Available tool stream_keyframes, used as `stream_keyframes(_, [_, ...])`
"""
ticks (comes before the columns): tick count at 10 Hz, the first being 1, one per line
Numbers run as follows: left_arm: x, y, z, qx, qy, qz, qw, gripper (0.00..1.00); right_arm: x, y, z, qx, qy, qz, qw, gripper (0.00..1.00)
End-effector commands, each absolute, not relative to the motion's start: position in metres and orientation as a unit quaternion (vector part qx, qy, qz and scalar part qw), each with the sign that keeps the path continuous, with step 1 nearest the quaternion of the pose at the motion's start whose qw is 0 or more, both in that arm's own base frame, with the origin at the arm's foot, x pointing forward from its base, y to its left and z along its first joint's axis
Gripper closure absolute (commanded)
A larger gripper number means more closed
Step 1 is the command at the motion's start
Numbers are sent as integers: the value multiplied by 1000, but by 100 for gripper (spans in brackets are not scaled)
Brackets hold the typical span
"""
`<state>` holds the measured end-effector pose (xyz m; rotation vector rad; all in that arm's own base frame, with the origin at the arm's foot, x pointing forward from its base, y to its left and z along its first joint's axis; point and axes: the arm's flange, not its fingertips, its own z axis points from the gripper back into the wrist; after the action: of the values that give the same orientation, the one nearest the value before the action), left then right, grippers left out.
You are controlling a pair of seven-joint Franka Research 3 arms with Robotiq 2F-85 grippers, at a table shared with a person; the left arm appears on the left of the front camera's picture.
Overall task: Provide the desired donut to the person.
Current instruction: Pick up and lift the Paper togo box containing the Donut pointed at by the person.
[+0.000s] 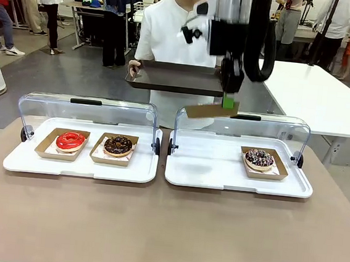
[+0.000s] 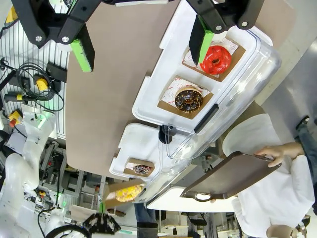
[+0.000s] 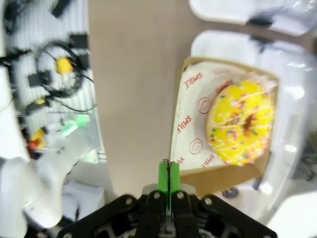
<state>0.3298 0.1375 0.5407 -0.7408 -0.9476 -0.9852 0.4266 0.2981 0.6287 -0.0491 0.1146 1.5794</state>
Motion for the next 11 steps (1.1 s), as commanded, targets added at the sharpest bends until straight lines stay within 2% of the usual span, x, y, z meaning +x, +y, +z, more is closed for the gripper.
stream_keyframes(1, [330, 139, 542, -336, -437, -448, 704, 0, 431, 319, 659, -44, 52, 705, 706, 100])
stream_keyframes(3, [330, 139, 542, -336, -437, -448, 704, 0, 430, 320, 670, -41, 47, 710, 701, 100])
stream_keyframes(4, [330, 139, 542, -336, -437, -448, 704, 0, 430, 315, 664, -35, 30, 735, 676, 100])
stream_keyframes(5, [330, 139, 542, -336, -437, -448, 704, 0, 423, 314, 670, -30, 35, 714, 698, 100])
stream_keyframes(11, [330, 139, 542, -336, -437, -448, 704, 0, 423, 314, 670, -30, 35, 714, 698, 100])
